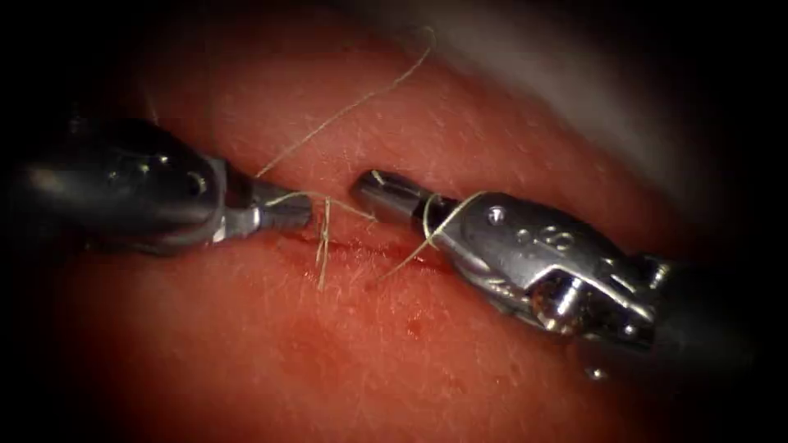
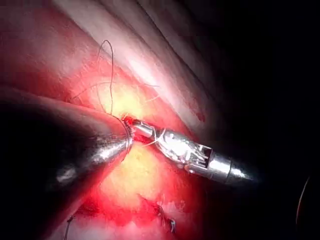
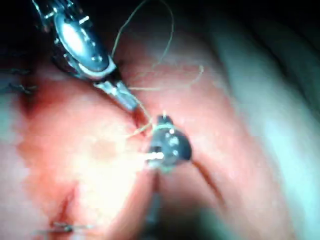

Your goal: Wound Closure

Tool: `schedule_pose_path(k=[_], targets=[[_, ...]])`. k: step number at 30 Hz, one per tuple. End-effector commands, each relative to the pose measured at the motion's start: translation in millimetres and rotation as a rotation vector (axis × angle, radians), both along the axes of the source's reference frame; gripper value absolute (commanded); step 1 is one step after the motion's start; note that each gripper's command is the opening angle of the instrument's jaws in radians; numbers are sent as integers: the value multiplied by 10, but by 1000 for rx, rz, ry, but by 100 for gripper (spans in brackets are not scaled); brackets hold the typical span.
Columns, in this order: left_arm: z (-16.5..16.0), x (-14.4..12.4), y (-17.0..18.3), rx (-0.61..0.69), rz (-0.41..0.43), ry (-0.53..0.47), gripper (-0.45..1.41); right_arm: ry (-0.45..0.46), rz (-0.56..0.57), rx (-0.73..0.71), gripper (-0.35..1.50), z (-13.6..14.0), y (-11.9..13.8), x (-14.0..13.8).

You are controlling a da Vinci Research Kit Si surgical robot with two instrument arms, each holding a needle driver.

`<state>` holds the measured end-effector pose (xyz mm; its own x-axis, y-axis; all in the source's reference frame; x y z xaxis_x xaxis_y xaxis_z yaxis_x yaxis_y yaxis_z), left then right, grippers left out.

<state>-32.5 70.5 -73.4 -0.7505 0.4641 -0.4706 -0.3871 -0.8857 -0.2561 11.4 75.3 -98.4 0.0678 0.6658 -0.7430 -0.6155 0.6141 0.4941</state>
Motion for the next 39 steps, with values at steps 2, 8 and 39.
schedule_pose_path(k=[2, 8, 39], targets=[[16, 3, 31, 33, -44, 2, -35, -34, -13, -72, -35, -19, -8, 14], [36, 7, 68, 61, -83, -1, -35, -66, -31, -110, -35, -21, -21, 20], [125, -72, 212, 43, -93, 10, -35, -178, -41, -123, -35, -7, -86, 8]])
